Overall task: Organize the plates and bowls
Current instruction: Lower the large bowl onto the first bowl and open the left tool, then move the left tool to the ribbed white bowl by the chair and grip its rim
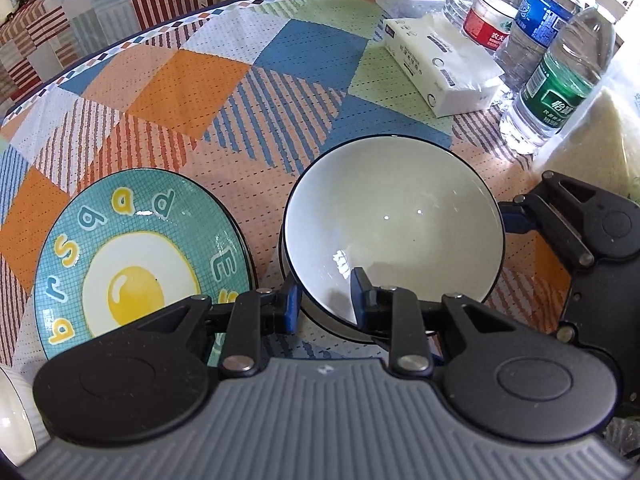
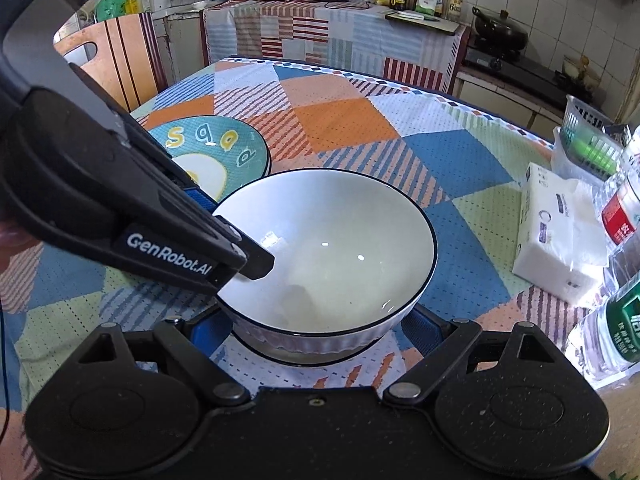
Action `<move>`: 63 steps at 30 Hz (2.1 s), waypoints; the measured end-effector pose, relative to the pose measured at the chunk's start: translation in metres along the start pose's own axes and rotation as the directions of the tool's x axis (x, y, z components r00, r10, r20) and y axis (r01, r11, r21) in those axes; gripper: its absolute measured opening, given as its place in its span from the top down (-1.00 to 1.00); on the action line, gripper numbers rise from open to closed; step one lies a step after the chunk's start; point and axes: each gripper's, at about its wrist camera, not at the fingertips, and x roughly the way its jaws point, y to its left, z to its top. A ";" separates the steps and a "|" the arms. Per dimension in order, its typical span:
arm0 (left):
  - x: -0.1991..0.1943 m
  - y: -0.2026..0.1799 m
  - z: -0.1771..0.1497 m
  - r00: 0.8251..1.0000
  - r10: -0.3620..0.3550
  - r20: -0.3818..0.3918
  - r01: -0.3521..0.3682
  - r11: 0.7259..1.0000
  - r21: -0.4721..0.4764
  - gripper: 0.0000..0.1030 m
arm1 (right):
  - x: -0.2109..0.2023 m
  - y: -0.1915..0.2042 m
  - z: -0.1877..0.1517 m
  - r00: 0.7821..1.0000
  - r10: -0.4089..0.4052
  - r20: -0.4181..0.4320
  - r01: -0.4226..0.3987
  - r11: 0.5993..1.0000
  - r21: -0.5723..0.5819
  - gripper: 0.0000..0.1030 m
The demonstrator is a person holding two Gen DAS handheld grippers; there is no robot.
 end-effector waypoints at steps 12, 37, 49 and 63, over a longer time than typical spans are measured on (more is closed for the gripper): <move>-0.005 0.000 0.000 0.996 0.084 0.036 -0.084 0.996 -0.018 0.51 | -0.003 0.003 0.001 0.999 0.005 -0.042 -0.004 0.999 0.032 -0.81; -0.127 0.007 -0.043 0.996 0.070 0.047 -0.073 0.995 0.061 0.45 | -0.101 0.069 0.010 0.998 -0.014 0.054 0.012 0.999 0.046 -0.82; -0.184 0.032 -0.086 0.993 0.061 0.099 -0.067 0.996 0.056 0.38 | -0.132 0.137 0.019 0.997 0.043 0.063 -0.039 0.997 -0.059 -0.82; -0.217 0.108 -0.158 0.989 0.109 0.096 -0.108 0.994 -0.020 0.20 | -0.127 0.214 0.039 0.993 0.108 0.036 -0.100 0.977 -0.188 -0.82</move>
